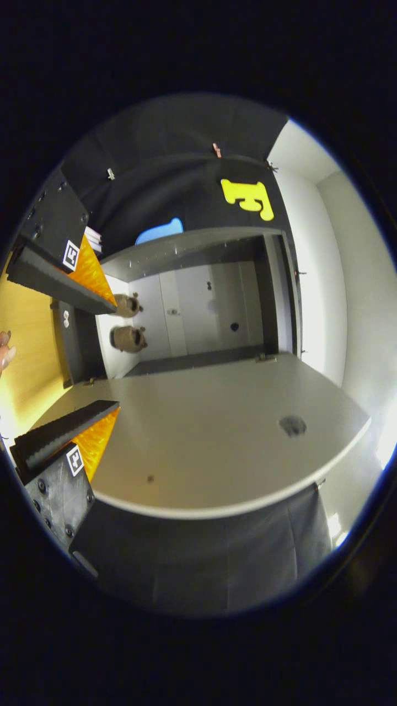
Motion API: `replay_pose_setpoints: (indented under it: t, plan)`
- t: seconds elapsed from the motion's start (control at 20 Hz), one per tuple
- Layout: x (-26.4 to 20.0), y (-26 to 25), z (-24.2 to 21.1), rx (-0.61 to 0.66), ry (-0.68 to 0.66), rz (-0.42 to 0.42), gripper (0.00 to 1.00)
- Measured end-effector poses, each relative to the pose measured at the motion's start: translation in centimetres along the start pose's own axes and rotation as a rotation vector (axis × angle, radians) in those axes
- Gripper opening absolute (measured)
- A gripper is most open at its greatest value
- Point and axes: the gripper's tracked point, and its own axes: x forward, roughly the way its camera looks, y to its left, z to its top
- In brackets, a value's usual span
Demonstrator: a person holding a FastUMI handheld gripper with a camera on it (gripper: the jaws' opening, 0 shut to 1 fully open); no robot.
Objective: Open the shoe cabinet door, grab the shoes and put them into the shoe cabinet, then close the shoe cabinet door.
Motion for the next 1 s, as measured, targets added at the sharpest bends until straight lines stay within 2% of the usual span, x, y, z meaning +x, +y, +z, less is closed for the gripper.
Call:
replay_pose_setpoints:
  t: [0.2,0.5,0.65,1.0]
  plan:
    - [-2.8,-6.5,0.1,0.018,-0.005,-0.106,0.98]
    - [-3.3,-15.5,2.2,0.017,-0.015,-0.143,0.98]
    - [-1.4,-18.9,2.6,0.007,0.000,-0.111,0.98]
    - [3.5,-21.2,1.8,0.015,0.068,0.080,0.98]
